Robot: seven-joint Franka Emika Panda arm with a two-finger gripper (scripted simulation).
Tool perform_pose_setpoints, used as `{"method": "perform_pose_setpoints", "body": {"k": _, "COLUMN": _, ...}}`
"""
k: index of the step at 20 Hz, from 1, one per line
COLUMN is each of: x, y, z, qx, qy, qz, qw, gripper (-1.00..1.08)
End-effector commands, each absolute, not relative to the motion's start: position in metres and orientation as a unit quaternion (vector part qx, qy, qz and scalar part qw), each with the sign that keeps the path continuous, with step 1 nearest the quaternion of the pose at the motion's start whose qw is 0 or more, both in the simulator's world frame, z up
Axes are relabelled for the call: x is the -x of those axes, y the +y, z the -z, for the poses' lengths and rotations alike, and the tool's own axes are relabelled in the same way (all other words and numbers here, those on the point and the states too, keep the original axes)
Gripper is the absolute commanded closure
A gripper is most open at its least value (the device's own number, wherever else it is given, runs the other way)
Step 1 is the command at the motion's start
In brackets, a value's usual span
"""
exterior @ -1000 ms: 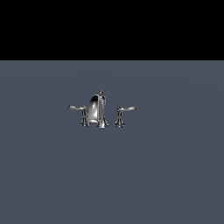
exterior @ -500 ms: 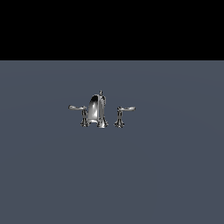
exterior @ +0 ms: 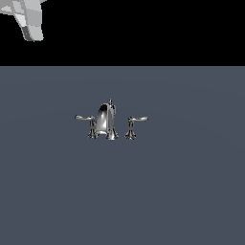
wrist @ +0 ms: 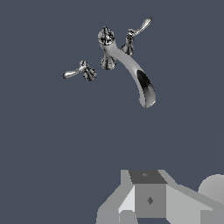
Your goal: Turn on the faucet by rotating a designated handle.
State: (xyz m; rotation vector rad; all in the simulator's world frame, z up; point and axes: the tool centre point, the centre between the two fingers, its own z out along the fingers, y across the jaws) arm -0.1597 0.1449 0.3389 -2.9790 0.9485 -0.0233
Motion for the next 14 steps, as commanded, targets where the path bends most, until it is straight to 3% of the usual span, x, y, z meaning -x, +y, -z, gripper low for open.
{"method": "perform_pose_setpoints", "body": {"k": 1, "x": 0.150, "y": 0.153, "z": -0.327, "qx": 0.945, "qy": 0.327, "qz": 0.007, "qw": 0.008, "gripper": 1.08}}
{"method": "perform_pose_setpoints", "body": {"k": 14, "x": 0.097, "y": 0.180, "z": -0.274, "qx": 0.902, "qy": 0.431, "qz": 0.004, "qw": 0.010, "gripper": 1.08}}
